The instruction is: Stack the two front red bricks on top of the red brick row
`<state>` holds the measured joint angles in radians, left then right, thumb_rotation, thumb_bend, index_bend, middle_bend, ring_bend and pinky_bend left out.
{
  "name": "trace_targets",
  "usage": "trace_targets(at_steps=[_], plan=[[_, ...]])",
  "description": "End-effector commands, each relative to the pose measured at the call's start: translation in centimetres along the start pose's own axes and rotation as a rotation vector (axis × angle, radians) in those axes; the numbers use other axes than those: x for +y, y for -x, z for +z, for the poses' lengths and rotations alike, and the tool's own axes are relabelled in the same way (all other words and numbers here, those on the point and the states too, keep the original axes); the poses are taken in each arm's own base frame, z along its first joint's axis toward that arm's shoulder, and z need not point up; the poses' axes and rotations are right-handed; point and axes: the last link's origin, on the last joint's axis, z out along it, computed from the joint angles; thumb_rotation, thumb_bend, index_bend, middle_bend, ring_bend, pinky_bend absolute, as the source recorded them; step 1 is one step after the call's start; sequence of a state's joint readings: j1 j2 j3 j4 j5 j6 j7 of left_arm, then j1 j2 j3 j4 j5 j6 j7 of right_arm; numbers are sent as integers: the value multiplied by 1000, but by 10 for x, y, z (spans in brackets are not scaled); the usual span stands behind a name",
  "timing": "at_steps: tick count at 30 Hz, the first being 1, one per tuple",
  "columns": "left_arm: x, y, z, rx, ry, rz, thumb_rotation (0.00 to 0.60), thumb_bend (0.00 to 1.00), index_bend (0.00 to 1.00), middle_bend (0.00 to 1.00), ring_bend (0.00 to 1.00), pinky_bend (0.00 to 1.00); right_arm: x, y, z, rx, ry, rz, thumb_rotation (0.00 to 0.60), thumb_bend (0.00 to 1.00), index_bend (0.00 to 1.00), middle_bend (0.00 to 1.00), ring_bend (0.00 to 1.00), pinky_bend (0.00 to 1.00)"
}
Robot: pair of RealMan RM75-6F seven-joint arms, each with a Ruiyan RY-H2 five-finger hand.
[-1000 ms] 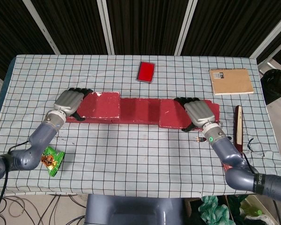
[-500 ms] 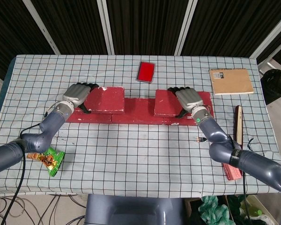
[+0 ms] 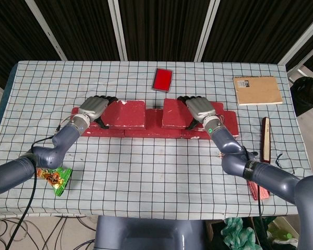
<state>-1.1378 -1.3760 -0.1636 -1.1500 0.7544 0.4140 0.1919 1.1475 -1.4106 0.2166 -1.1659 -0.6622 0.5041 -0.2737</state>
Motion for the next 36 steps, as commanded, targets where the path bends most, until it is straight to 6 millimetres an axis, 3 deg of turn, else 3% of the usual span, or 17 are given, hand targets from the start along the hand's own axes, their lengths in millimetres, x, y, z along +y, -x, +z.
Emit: trace_targets(at_steps=[1, 23, 36], plan=[[6, 0, 1, -1, 12, -14, 600, 276, 239, 225, 117, 185, -3, -2, 0, -2, 2, -6, 600, 190, 286, 260, 258, 192], [14, 1, 1, -1, -2, -1, 600, 275, 234, 220, 117, 185, -23, 1, -11, -30, -29, -5, 600, 192, 286, 260, 258, 192], [22, 1, 0, -4, 7, -9, 600, 274, 229, 219, 117, 185, -28, 6, -6, -37, -22, -2, 600, 192, 286, 260, 257, 192]])
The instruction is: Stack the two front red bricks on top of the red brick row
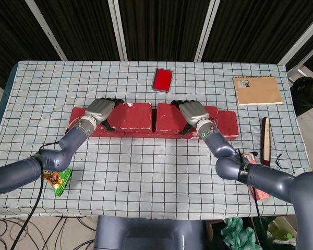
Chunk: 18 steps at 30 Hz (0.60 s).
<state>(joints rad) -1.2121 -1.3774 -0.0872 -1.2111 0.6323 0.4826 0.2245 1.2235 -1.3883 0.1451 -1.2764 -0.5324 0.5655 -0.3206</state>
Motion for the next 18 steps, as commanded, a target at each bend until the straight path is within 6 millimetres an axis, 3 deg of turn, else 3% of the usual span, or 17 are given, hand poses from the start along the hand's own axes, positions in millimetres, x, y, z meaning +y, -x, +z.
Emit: trace_targets(at_steps=[1, 18], plan=[[0, 0, 0, 0, -2, -6, 600, 274, 229, 219, 117, 185, -2, 2, 1, -4, -1, -7, 600, 192, 286, 260, 258, 192], [4, 2, 5, -8, -3, 1, 600, 274, 228, 218, 117, 186, -9, 5, 10, -7, 4, -8, 600, 193, 286, 260, 258, 192]])
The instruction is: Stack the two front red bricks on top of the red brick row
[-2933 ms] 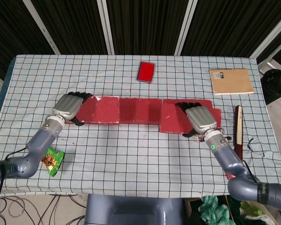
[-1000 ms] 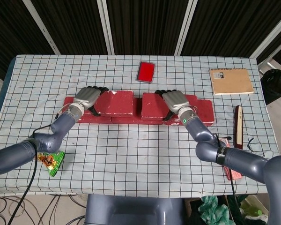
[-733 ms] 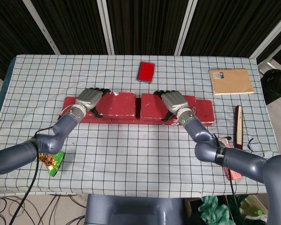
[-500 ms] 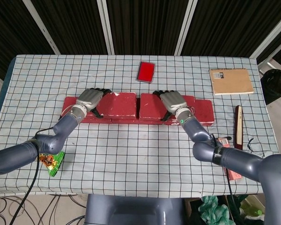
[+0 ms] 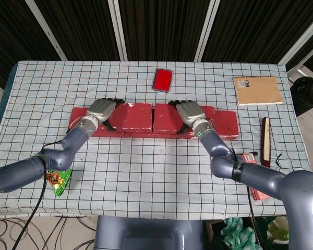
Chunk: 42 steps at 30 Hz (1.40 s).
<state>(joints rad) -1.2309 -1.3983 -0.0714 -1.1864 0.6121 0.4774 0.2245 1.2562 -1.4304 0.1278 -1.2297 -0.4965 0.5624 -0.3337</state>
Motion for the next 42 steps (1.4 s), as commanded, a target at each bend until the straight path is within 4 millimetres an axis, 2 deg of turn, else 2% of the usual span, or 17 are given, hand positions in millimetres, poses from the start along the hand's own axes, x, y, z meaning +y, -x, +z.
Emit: trace_targets(at_steps=[1, 14, 42], plan=[[1, 0, 0, 0, 1, -1, 600, 274, 228, 218, 117, 186, -1, 0, 1, -2, -1, 0, 600, 193, 286, 260, 258, 192], [2, 1, 3, -16, -9, 17, 600, 274, 228, 218, 117, 185, -6, -2, 4, 5, -5, -20, 600, 193, 286, 260, 257, 192], [7, 0, 7, -21, -26, 26, 600, 269, 225, 216, 117, 184, -1, 2, 9, -12, 1, -8, 600, 193, 286, 260, 258, 192]])
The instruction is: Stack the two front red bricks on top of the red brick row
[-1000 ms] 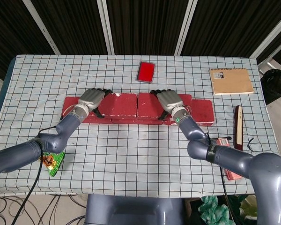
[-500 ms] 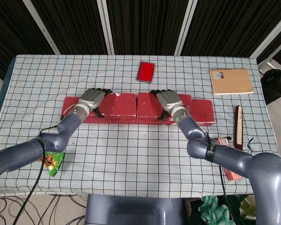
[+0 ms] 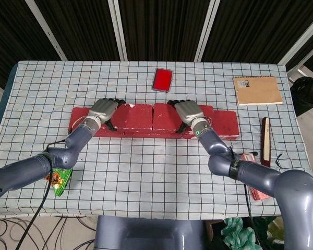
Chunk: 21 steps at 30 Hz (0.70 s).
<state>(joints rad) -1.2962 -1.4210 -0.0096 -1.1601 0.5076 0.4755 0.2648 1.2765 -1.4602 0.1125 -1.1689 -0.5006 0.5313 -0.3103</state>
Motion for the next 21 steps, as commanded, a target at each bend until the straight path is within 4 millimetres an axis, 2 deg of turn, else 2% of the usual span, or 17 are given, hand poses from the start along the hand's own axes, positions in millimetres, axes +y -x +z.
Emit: trace_targets(at_steps=[1, 21], plan=[[0, 0, 0, -2, -1, 1, 600, 269, 225, 216, 117, 184, 0, 1, 0, -4, 0, -1, 600, 193, 286, 260, 258, 192], [1, -2, -3, -10, -15, 13, 600, 263, 225, 211, 117, 184, 0, 1, 1, 3, -4, 4, 600, 193, 285, 260, 257, 192]])
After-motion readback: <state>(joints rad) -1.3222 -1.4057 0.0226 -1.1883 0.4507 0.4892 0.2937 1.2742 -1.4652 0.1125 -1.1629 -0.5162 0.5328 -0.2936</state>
